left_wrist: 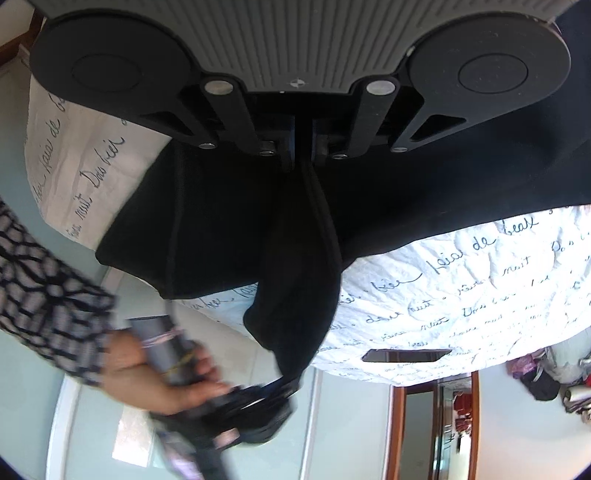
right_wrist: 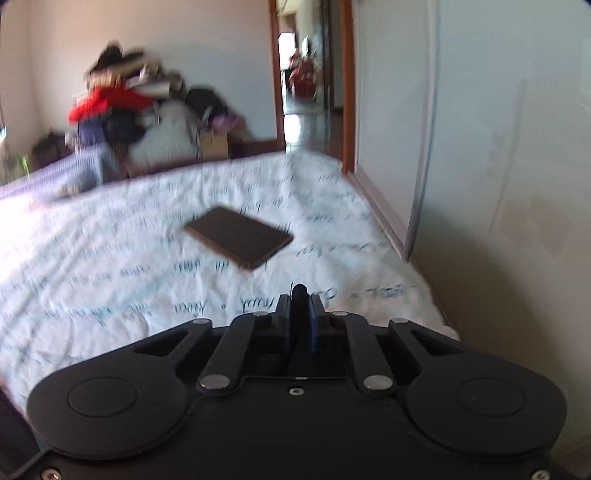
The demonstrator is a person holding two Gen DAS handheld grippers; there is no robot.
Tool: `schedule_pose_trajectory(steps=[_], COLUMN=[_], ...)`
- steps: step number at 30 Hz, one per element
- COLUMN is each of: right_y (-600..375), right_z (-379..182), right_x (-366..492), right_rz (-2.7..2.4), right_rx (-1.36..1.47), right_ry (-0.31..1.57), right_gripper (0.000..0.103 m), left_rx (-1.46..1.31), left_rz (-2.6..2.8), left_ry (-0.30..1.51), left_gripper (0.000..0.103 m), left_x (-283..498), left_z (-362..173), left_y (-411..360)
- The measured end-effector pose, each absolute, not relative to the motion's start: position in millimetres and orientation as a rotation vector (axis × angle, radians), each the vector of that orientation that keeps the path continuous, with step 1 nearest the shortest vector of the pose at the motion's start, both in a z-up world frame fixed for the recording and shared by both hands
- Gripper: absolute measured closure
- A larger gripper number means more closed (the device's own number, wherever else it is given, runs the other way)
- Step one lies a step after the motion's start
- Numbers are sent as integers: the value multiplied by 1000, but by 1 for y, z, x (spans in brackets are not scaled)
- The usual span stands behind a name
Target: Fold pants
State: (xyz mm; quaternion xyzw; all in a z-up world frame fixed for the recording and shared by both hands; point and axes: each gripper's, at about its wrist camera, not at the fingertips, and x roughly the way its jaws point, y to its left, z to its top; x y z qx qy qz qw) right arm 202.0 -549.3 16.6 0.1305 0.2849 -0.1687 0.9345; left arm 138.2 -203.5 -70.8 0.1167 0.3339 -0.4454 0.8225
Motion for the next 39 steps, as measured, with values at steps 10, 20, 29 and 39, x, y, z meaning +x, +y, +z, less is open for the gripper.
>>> schedule_pose_trajectory(steps=[10, 20, 29, 39], right_y=[-594, -591, -595, -605], right_z=[13, -33, -56, -91], right_x=[10, -69, -59, -38], right_rz=[-503, -642, -547, -556], right_rx=[624, 743, 936, 1115], right_ry=[393, 427, 451, 413], right_gripper=[93, 96, 86, 81], left_rx=[338, 394, 418, 475], left_rz=[-965, -1001, -968, -930], left_ry=[680, 659, 666, 614], left_gripper=[100, 101, 100, 84], left_x=[117, 102, 101, 97], left_z=[-70, -68, -72, -75], left_y=[-202, -195, -202, -210])
